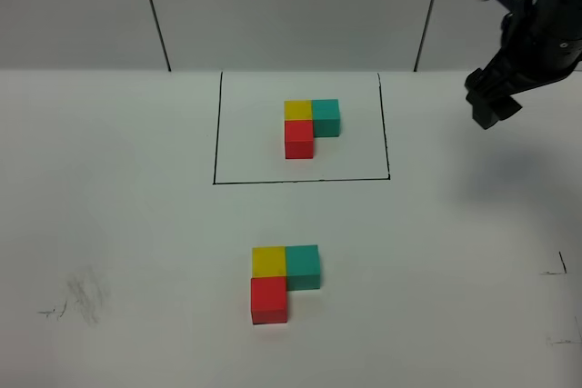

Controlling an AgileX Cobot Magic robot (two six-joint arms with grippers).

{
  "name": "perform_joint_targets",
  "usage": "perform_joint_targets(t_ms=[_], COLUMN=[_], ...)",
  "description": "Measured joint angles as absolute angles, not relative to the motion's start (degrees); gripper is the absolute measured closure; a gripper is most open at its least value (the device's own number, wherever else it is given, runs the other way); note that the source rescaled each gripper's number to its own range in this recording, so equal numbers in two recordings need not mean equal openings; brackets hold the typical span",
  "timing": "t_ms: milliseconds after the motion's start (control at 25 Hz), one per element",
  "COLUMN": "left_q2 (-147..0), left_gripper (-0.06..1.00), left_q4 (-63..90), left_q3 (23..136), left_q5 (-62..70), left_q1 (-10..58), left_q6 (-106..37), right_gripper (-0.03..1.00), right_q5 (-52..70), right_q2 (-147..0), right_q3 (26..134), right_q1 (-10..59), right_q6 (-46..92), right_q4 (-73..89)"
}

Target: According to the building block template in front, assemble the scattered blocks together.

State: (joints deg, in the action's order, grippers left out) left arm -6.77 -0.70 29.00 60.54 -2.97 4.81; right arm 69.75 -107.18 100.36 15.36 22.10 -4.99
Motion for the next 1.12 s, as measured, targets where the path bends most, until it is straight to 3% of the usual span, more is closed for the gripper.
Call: perform_joint_targets(t_ms=[680, 1120], left_q2=[-6.8, -6.8], left_gripper=[-0.05, -0.05], left_q4=[-0.7, -0.7], left_q3=[29.0, 29.0], left_q5=[60.5, 60.5], left_q1=[-3.0, -3.0], left_q6=[4.8, 4.8], right_gripper=[0.01, 0.03], right_q5=[69.9, 70.0], right_q2=[-94.0, -81.7], right_q3=[99.9, 87.4], right_q1=[-5.6, -16.7], right_q6=[18.3, 18.3], right_q4=[-7.3, -8.0])
